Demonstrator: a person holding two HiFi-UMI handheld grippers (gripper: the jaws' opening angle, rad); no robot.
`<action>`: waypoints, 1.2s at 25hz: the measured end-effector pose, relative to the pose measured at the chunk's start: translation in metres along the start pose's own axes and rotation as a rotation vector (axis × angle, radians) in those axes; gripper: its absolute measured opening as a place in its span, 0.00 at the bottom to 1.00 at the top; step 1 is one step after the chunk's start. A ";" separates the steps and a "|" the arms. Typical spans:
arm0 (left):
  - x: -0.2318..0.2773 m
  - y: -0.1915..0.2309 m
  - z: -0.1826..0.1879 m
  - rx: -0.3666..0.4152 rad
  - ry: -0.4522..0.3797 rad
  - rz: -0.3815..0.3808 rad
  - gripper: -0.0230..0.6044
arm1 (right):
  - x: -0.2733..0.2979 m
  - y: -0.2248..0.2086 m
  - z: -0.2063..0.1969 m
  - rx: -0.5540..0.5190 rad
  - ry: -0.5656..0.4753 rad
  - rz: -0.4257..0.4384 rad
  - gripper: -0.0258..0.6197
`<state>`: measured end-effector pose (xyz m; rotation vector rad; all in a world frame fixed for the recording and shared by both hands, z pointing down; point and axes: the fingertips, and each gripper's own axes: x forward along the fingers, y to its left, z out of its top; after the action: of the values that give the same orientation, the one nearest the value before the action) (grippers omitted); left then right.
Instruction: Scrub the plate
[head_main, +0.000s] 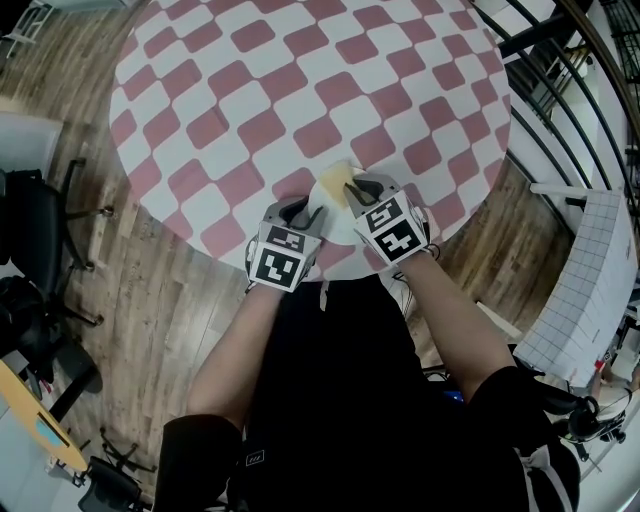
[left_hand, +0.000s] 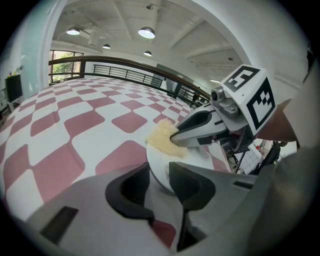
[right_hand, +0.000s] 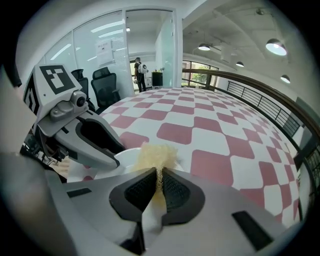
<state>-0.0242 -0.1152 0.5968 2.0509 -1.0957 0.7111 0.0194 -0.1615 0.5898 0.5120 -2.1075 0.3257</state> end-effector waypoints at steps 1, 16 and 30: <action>0.000 0.000 0.000 -0.003 0.002 -0.002 0.24 | 0.001 0.004 0.002 -0.006 0.001 0.009 0.10; 0.000 0.001 0.002 -0.012 -0.005 0.011 0.24 | -0.002 0.000 -0.004 -0.056 -0.001 0.001 0.10; -0.006 0.010 0.003 -0.089 -0.034 0.017 0.22 | -0.049 -0.041 -0.021 0.175 -0.101 -0.048 0.10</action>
<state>-0.0355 -0.1192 0.5938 1.9876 -1.1444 0.6266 0.0784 -0.1769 0.5624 0.6940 -2.1713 0.4683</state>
